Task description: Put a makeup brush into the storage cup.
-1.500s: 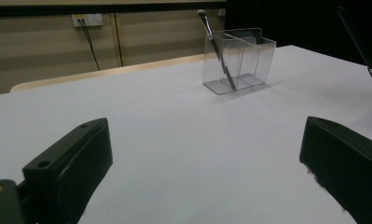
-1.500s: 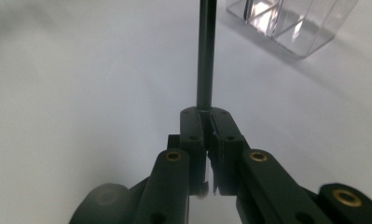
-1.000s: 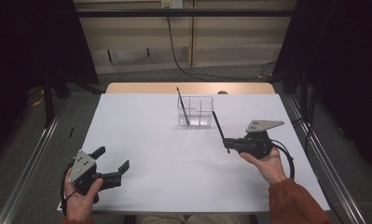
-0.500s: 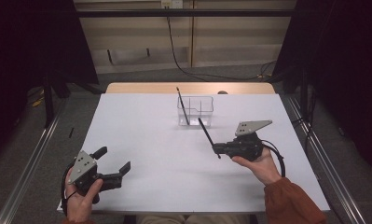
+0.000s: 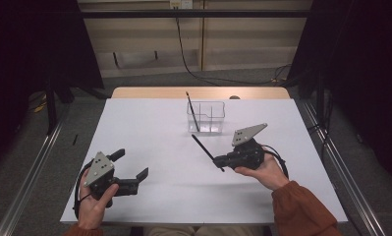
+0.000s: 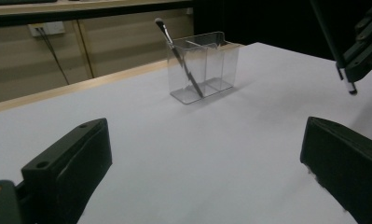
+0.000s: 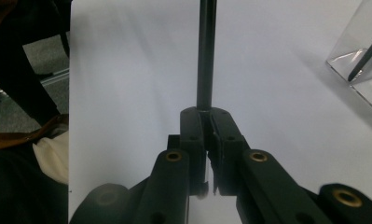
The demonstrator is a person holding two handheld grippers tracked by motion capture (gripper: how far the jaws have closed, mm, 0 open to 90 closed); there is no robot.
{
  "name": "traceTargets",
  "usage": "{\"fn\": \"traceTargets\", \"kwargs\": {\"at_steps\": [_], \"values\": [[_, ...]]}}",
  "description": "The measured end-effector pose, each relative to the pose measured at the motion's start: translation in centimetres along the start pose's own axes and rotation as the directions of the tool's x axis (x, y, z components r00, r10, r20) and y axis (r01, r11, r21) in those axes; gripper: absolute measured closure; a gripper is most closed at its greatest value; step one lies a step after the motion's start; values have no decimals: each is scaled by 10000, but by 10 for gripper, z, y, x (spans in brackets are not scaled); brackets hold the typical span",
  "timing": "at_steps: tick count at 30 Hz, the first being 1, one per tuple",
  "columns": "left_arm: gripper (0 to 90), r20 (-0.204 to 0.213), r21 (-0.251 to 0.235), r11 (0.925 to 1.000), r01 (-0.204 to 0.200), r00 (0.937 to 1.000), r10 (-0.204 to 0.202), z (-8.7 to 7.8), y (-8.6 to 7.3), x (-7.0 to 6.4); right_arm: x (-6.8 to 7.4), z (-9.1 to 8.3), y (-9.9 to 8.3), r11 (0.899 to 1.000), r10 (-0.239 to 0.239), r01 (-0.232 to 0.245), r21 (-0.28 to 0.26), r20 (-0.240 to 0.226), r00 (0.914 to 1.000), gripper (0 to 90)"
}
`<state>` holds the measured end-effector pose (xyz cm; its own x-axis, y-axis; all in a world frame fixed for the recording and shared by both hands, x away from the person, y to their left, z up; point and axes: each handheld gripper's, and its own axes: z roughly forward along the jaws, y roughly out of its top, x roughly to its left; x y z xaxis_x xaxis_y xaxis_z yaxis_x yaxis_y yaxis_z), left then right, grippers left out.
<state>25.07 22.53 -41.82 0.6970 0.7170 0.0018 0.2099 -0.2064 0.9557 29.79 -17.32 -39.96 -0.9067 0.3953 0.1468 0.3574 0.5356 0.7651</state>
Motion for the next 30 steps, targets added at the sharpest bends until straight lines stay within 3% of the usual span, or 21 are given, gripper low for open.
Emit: {"fn": "traceTargets", "kwargs": {"at_steps": [8, 16, 26, 30], "values": [[19, 353, 73, 9998, -179, 9992, 177, 10, 8, -7, 1, 4, 11, 9964, -375, 391, 747, -217, 9991, 844], [19, 773, 329, 9988, -368, 9964, 342, 19, 12, -11, 7, 13, 18, 9811, -792, 860, 1734, -460, 9958, 843], [25, 1377, 837, 9934, -779, 9883, 659, 22, 20, -15, 7, 18, 24, 9464, -1308, 1445, 2889, -664, 9892, 843], [22, 1602, 1010, 9900, -981, 9837, 812, 26, 23, -17, 9, 20, 28, 9252, -1524, 1698, 3394, -775, 9853, 843]]}}
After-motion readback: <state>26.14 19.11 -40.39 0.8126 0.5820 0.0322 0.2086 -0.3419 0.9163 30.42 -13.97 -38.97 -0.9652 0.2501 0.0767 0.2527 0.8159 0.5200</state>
